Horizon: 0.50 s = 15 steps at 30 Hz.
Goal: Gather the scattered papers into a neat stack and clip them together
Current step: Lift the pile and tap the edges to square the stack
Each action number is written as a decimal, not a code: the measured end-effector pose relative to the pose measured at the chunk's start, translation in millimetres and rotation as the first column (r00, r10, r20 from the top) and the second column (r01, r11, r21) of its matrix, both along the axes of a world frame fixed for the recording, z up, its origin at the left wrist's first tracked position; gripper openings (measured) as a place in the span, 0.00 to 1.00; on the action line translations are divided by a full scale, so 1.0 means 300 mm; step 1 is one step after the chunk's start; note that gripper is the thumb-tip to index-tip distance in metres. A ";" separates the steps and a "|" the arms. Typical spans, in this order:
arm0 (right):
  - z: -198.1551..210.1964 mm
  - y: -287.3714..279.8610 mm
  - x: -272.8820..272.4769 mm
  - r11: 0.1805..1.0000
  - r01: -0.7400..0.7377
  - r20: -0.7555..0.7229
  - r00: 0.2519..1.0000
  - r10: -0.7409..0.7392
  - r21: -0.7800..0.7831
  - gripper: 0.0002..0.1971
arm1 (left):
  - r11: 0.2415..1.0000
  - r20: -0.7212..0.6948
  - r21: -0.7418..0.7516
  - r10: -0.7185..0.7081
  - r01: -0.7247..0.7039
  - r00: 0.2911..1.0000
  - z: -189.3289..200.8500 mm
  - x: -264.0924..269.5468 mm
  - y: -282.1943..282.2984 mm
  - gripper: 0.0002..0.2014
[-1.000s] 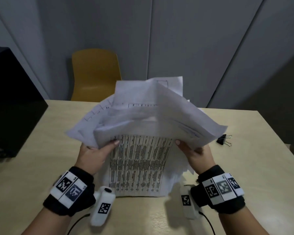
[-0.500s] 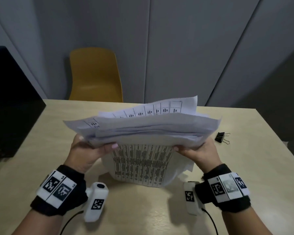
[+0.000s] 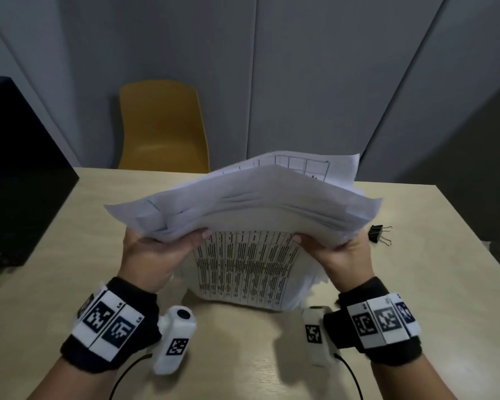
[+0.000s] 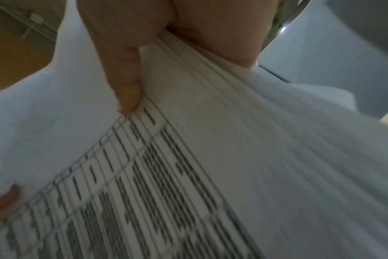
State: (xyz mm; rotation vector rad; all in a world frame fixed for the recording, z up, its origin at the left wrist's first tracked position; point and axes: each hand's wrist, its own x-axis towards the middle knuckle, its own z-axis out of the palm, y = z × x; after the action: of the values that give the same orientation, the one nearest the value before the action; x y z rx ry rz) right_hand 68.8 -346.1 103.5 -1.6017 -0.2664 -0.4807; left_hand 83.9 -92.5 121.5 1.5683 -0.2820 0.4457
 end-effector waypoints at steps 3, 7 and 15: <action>0.008 -0.030 -0.002 0.997 -0.074 -0.105 0.992 0.072 -0.011 0.26 | 0.990 -0.037 -0.011 -0.143 0.143 0.989 -0.007 0.015 0.037 0.37; -0.018 -0.024 0.000 0.993 -0.087 -0.225 0.972 0.068 -0.077 0.28 | 0.971 -0.248 -0.063 -0.238 0.229 0.939 -0.040 0.030 0.060 0.48; -0.019 -0.014 0.013 0.999 -0.047 -0.087 0.995 0.046 -0.012 0.28 | 0.994 -0.022 0.092 -0.051 0.053 0.998 0.004 0.018 0.056 0.22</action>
State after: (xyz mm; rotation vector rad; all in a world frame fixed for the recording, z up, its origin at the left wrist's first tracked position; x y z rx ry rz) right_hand 72.6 -350.3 97.9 -1.6222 -0.2409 -0.3731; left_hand 89.2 -75.7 122.6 1.6513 -0.3321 0.3811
